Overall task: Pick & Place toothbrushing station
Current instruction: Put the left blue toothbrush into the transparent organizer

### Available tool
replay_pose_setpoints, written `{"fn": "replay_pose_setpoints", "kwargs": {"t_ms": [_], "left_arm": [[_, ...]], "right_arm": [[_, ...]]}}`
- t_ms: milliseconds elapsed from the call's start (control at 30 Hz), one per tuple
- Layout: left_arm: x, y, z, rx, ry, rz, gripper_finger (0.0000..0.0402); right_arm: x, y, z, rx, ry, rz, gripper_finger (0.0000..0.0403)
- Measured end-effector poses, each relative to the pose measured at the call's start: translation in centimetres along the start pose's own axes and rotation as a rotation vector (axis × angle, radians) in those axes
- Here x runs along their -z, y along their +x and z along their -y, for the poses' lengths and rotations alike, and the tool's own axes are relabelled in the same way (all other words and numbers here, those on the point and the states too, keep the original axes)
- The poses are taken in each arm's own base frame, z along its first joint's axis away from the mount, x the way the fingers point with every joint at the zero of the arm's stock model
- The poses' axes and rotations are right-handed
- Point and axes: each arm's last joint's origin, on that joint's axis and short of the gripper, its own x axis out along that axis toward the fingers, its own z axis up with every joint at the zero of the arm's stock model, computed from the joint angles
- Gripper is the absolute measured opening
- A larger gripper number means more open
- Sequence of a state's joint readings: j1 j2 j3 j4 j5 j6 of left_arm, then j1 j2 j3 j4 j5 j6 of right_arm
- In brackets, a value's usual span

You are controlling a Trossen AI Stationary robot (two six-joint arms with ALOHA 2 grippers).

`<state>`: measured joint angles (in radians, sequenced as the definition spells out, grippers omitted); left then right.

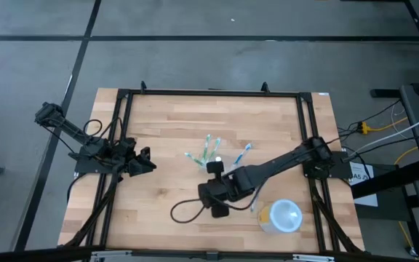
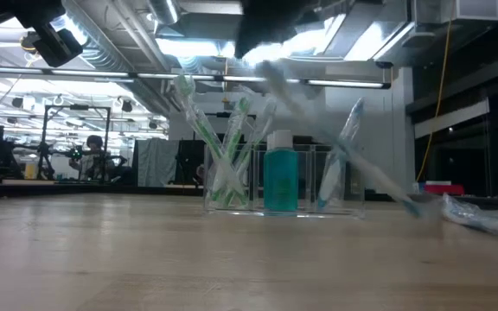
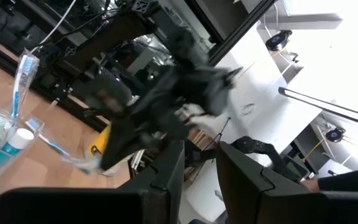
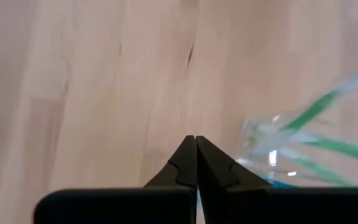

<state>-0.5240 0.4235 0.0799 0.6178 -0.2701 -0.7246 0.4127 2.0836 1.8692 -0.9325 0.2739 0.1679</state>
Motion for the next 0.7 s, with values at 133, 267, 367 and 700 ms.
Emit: {"fn": "replay_pose_setpoints", "kwargs": {"t_ms": [133, 267, 367, 700], "left_arm": [[0.0, 0.0, 0.0, -0.001, 0.007, 0.0, 0.0088], [0.0, 0.0, 0.0, -0.001, 0.014, 0.0, 0.0088], [0.0, 0.0, 0.0, -0.001, 0.014, 0.0, 0.0088], [0.0, 0.0, 0.0, -0.001, 0.006, 0.0, 0.0088]], "right_arm": [[-1.5, -3.3, -0.1, 0.101, 0.05, 0.07, 0.0001], [-2.2, -6.3, 0.5, 0.258, 0.113, 0.116, 0.0001], [-2.0, -7.0, 1.0, 0.343, 0.142, 0.114, 0.0001], [-1.2, -9.5, 2.5, 0.536, 0.201, 0.078, 0.0]]}}
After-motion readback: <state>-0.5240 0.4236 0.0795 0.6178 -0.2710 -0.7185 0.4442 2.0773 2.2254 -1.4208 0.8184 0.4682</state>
